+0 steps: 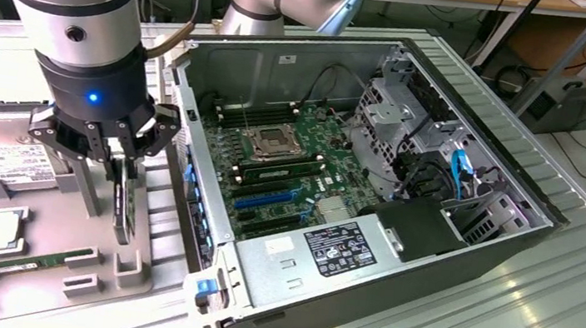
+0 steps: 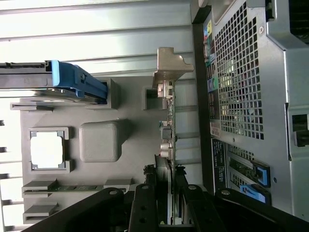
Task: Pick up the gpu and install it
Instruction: 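Pick up the gpu and move the gpu toward the slot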
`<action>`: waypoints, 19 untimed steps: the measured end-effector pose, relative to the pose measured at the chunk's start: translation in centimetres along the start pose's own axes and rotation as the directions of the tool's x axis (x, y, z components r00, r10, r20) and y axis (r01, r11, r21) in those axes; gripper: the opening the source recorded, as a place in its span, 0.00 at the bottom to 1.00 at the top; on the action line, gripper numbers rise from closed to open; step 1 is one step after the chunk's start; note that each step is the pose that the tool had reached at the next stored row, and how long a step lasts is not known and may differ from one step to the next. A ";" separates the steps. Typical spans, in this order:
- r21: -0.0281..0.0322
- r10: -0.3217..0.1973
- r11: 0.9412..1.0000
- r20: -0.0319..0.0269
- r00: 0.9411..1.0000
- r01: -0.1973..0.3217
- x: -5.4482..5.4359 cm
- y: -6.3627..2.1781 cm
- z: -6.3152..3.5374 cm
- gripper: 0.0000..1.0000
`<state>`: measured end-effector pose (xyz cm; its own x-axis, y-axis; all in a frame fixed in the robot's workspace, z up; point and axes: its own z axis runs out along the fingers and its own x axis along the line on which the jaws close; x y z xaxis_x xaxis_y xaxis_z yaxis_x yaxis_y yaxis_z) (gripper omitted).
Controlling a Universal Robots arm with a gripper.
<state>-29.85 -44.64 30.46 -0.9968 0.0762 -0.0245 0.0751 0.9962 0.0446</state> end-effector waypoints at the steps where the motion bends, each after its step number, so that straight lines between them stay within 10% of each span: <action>1: 0.000 0.000 1.000 0.000 1.000 0.000 0.0 0.00 -0.02 0.26; 19: 0.000 0.000 1.000 0.000 1.000 0.000 0.0 0.03 -0.66 0.26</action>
<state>-29.85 -44.63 31.11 -0.9968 0.0761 -0.0245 0.0750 0.9962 0.0445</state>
